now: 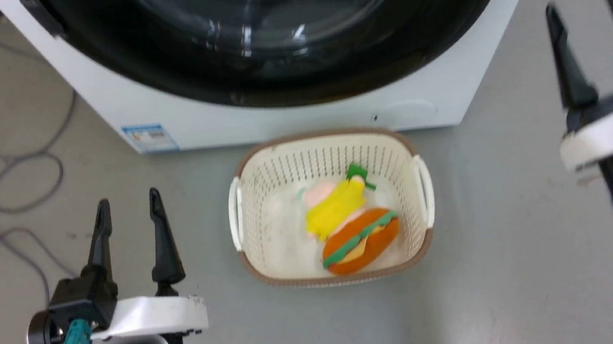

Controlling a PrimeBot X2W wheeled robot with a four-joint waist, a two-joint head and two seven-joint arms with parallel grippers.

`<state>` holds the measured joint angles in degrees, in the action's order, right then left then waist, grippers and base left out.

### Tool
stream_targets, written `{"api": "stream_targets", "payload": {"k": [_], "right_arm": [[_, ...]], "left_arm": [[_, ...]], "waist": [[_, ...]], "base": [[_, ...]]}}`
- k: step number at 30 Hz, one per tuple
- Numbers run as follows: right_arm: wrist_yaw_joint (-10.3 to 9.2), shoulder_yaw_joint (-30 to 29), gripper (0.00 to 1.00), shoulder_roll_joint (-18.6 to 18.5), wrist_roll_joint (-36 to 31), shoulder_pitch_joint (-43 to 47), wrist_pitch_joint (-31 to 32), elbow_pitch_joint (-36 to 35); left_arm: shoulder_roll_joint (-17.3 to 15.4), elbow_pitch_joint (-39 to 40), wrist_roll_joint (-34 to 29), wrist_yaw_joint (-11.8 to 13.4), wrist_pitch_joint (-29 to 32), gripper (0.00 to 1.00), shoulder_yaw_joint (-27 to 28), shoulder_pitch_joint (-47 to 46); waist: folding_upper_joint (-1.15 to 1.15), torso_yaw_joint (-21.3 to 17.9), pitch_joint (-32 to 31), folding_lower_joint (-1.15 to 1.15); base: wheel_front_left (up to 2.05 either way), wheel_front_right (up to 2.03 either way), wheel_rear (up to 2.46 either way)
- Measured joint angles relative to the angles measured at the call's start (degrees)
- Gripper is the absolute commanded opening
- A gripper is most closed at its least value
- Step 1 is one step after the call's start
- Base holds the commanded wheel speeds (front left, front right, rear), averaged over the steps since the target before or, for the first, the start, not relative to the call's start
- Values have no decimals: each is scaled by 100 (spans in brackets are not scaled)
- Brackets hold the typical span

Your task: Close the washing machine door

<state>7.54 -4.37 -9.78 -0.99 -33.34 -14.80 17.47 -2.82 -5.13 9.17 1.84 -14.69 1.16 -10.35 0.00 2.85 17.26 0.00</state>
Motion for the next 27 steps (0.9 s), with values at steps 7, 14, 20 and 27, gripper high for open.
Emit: {"api": "stream_targets", "payload": {"k": [7,14,20,27], "right_arm": [[0,-57,100,325,282,945,0,-499],[0,-98,100,600,455,2043,0,-717],[0,-104,100,653,667,2845,0,-822],[0,-65,100,668,1021,3236,0,-1057]], "left_arm": [[0,-40,-80,5,0,100,7,324],[0,-111,-158,7,0,100,-22,685],[0,-154,-205,-2,0,100,-32,988],[2,-147,-212,-62,0,100,-8,1132]], "waist": [[0,-122,-560,0],[0,-200,-1101,0],[0,-226,-1541,-1],[0,-313,-1702,-1]], "base": [[0,0,0],[0,0,0],[0,0,0],[0,0,0]]}}
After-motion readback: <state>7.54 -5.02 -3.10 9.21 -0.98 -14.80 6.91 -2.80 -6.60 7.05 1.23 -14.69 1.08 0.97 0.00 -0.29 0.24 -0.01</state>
